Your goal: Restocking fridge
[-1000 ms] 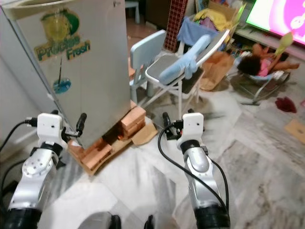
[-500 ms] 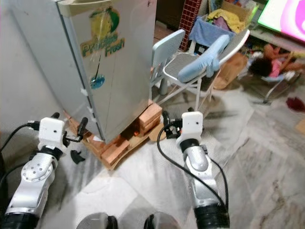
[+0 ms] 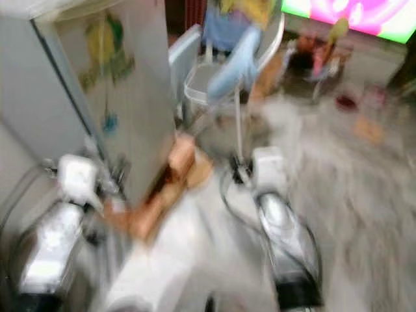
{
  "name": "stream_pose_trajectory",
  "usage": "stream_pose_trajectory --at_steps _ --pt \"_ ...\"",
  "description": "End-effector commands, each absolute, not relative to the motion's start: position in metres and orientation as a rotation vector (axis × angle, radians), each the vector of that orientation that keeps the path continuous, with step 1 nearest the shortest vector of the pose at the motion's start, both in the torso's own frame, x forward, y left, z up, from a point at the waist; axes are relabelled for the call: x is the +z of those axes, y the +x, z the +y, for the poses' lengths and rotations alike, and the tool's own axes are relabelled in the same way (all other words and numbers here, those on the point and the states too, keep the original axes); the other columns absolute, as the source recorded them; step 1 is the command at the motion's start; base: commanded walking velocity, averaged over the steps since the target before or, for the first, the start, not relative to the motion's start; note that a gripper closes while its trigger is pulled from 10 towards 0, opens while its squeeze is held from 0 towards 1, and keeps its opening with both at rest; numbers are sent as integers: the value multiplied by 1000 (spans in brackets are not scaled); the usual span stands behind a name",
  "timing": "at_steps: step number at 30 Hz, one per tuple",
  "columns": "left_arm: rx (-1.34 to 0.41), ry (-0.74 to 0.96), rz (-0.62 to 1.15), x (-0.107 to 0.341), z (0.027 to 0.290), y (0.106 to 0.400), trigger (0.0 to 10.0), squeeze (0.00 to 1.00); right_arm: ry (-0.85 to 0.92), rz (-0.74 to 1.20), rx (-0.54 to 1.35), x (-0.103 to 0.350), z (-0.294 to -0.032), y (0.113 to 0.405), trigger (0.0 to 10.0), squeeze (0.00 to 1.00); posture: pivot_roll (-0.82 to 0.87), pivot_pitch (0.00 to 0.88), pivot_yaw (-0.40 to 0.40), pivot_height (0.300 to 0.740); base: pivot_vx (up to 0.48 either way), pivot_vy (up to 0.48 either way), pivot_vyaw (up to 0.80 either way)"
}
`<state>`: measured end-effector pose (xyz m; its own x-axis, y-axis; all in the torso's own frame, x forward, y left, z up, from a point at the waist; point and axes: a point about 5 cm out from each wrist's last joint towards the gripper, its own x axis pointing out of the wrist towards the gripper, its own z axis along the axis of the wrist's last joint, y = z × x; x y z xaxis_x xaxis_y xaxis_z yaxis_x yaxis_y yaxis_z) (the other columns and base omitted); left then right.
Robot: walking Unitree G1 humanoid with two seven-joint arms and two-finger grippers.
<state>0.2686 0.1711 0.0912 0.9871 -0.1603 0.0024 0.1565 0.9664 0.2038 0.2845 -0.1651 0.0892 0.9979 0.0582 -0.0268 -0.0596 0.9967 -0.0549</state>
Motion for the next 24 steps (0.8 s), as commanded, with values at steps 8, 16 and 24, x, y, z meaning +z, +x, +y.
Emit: stream_pose_trajectory --at_steps 8,16,24 --pt "-122 202 -17 92 179 268 10000 0 -64 6 69 93 -160 286 10000 0 39 67 -58 740 0 34 0" --pt "-128 197 -23 93 179 269 10000 0 -70 7 65 93 -160 287 10000 0 41 69 -60 740 0 0 0" --pt "-155 196 -46 95 175 269 10000 0 -74 6 68 94 -159 288 10000 0 40 70 -62 740 262 216 -147"
